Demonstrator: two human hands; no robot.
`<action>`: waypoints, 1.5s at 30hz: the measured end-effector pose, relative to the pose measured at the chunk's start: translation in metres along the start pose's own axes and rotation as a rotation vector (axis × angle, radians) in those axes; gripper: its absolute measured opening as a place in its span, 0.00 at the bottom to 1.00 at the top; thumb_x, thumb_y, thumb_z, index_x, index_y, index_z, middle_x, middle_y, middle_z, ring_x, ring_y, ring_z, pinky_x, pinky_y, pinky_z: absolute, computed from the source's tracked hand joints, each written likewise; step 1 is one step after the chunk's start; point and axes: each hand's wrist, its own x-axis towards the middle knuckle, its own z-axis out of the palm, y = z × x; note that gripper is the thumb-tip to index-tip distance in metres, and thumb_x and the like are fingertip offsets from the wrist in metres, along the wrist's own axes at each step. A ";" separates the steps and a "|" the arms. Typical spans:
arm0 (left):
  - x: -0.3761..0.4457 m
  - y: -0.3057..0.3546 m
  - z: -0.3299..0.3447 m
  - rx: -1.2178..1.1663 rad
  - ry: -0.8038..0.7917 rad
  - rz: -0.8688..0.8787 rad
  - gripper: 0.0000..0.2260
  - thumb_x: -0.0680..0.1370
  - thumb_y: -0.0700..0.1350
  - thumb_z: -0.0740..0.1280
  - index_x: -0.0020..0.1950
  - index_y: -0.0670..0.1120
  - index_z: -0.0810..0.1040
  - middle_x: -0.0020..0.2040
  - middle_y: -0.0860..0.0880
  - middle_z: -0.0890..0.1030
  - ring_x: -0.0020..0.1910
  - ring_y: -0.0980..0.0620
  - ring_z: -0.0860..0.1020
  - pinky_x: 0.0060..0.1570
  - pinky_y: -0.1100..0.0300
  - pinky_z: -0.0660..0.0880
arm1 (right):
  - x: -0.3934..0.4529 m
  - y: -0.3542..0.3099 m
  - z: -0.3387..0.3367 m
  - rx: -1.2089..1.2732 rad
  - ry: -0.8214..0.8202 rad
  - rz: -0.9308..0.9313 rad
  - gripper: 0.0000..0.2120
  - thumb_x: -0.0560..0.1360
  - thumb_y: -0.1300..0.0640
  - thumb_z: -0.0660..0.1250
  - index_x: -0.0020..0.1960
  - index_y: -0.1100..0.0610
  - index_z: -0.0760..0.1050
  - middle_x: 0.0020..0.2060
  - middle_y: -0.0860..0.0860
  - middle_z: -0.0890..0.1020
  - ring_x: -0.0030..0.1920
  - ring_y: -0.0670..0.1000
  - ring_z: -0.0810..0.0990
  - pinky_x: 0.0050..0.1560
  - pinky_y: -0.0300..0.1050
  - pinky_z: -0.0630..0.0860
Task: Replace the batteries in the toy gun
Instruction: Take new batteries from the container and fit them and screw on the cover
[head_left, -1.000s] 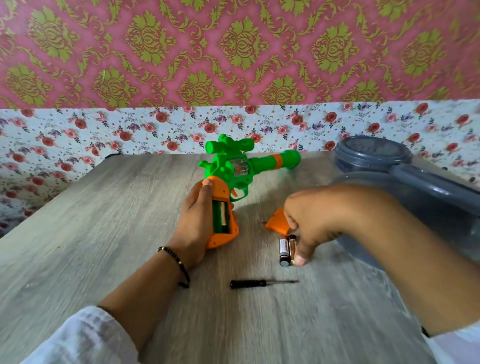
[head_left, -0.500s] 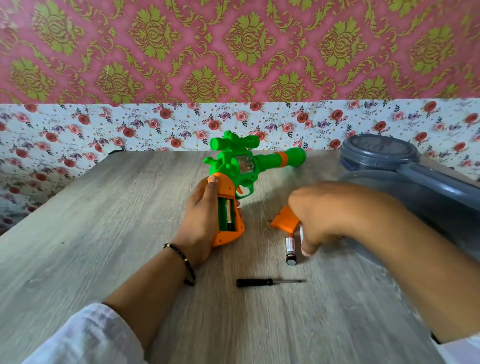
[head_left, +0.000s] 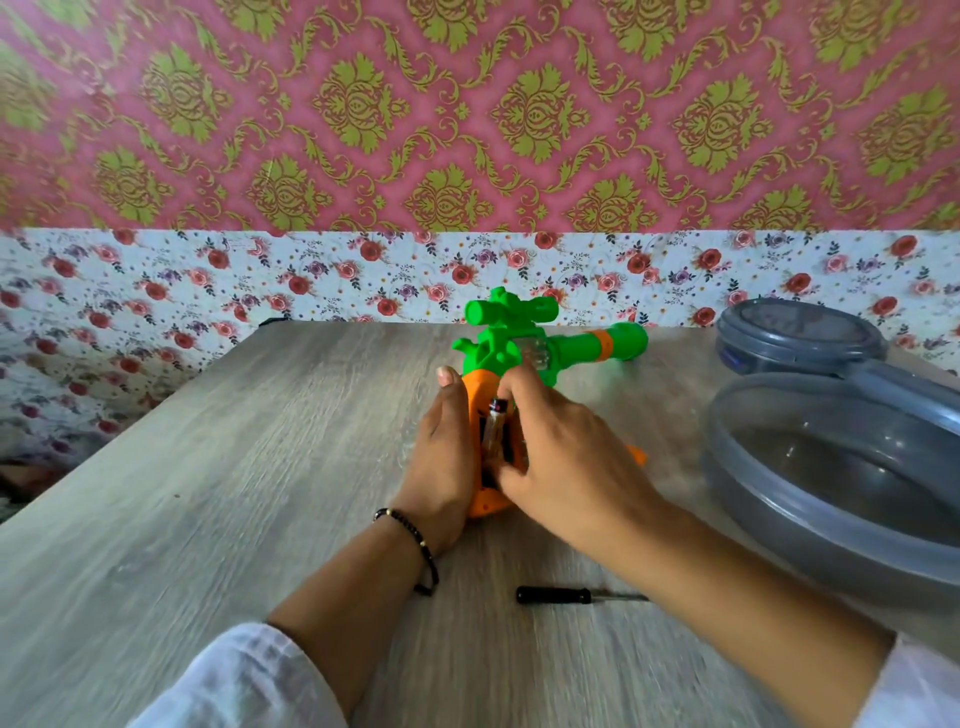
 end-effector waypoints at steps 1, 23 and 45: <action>0.000 0.000 0.000 -0.005 -0.006 -0.004 0.28 0.79 0.64 0.46 0.55 0.49 0.80 0.44 0.45 0.84 0.39 0.50 0.83 0.32 0.61 0.75 | -0.001 0.000 0.002 0.006 0.023 -0.002 0.23 0.70 0.56 0.69 0.61 0.56 0.63 0.52 0.56 0.78 0.48 0.60 0.79 0.39 0.48 0.70; 0.005 0.001 -0.002 -0.024 0.024 -0.039 0.30 0.78 0.67 0.48 0.53 0.46 0.78 0.46 0.43 0.82 0.45 0.46 0.81 0.42 0.54 0.77 | -0.001 0.016 -0.007 0.210 -0.079 -0.214 0.11 0.65 0.52 0.74 0.39 0.54 0.73 0.34 0.45 0.76 0.33 0.44 0.69 0.34 0.48 0.72; 0.007 -0.004 -0.002 -0.021 0.023 -0.092 0.35 0.76 0.69 0.44 0.57 0.46 0.79 0.40 0.43 0.84 0.37 0.46 0.83 0.32 0.57 0.78 | 0.003 0.034 -0.004 0.350 -0.347 0.025 0.10 0.67 0.58 0.74 0.35 0.49 0.73 0.24 0.44 0.72 0.27 0.41 0.69 0.31 0.40 0.65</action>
